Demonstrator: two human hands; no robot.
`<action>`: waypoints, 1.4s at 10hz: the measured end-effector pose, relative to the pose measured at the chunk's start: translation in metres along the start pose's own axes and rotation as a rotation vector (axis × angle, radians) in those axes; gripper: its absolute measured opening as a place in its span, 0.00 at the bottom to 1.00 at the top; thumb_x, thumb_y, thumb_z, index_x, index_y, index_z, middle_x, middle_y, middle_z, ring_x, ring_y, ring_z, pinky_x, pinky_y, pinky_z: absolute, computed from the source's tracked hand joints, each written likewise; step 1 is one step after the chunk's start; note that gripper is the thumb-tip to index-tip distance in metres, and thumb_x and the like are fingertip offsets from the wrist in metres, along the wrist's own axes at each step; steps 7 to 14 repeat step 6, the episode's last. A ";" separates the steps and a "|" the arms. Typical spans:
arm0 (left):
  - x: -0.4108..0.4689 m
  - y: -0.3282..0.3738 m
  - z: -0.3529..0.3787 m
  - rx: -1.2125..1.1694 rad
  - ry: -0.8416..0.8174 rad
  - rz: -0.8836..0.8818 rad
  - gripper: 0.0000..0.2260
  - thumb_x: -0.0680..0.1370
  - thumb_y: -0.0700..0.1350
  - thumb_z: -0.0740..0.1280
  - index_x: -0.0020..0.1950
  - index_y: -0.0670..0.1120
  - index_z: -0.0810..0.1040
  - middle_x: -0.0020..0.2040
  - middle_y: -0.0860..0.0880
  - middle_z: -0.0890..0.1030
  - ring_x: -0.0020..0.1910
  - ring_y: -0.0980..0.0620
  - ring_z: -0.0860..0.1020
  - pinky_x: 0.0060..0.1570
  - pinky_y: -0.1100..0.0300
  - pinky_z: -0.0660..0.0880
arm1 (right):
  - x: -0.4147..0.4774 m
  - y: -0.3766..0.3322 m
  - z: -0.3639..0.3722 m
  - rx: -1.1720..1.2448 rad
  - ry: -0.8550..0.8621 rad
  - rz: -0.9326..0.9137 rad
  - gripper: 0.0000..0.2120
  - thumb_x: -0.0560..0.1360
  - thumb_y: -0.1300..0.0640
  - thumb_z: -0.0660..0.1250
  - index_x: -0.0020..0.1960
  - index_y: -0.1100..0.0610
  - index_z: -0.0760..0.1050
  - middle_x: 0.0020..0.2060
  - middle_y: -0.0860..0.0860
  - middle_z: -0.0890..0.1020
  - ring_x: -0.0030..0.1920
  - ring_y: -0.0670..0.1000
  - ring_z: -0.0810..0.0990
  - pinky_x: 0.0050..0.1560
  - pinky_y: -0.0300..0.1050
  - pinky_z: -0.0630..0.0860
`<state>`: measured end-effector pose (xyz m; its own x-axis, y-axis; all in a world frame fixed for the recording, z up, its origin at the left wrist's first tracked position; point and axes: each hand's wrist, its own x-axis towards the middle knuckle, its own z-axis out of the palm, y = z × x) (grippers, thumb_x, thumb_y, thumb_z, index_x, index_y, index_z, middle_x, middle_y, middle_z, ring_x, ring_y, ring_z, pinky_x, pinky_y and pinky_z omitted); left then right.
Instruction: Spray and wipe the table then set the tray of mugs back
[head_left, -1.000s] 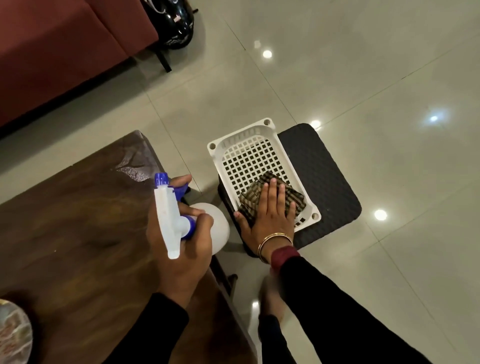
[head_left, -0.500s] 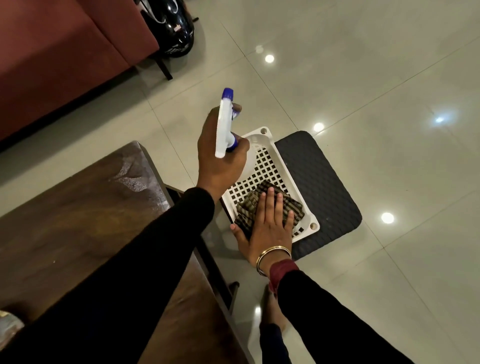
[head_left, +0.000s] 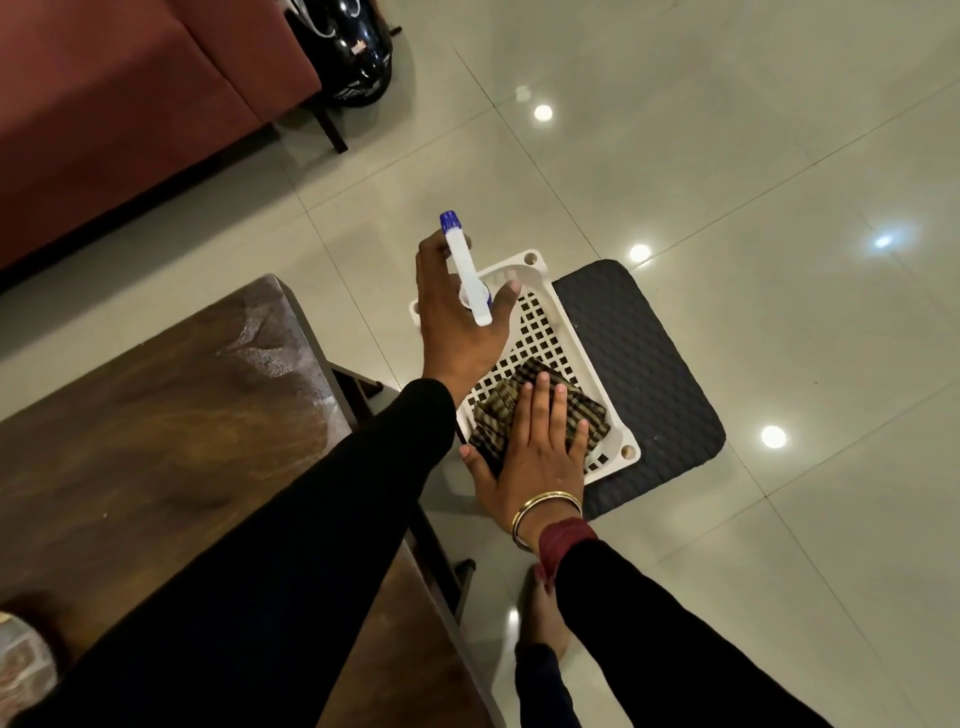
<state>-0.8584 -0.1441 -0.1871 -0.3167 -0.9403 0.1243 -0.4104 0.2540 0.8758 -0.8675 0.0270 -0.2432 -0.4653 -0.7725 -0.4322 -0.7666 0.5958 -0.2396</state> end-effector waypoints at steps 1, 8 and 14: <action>-0.005 -0.006 -0.006 -0.044 -0.010 -0.051 0.40 0.67 0.47 0.83 0.73 0.44 0.66 0.67 0.47 0.72 0.58 0.61 0.76 0.57 0.62 0.77 | 0.001 0.001 -0.003 -0.010 -0.038 -0.006 0.50 0.78 0.24 0.42 0.83 0.58 0.32 0.83 0.54 0.31 0.82 0.56 0.30 0.82 0.64 0.38; -0.160 -0.024 -0.098 0.199 -0.073 -0.268 0.41 0.71 0.57 0.78 0.78 0.51 0.63 0.74 0.54 0.67 0.73 0.54 0.68 0.70 0.41 0.71 | 0.002 0.003 -0.014 0.067 0.074 -0.045 0.50 0.76 0.26 0.46 0.85 0.59 0.39 0.85 0.56 0.39 0.84 0.58 0.37 0.80 0.66 0.41; -0.160 -0.024 -0.098 0.199 -0.073 -0.268 0.41 0.71 0.57 0.78 0.78 0.51 0.63 0.74 0.54 0.67 0.73 0.54 0.68 0.70 0.41 0.71 | 0.002 0.003 -0.014 0.067 0.074 -0.045 0.50 0.76 0.26 0.46 0.85 0.59 0.39 0.85 0.56 0.39 0.84 0.58 0.37 0.80 0.66 0.41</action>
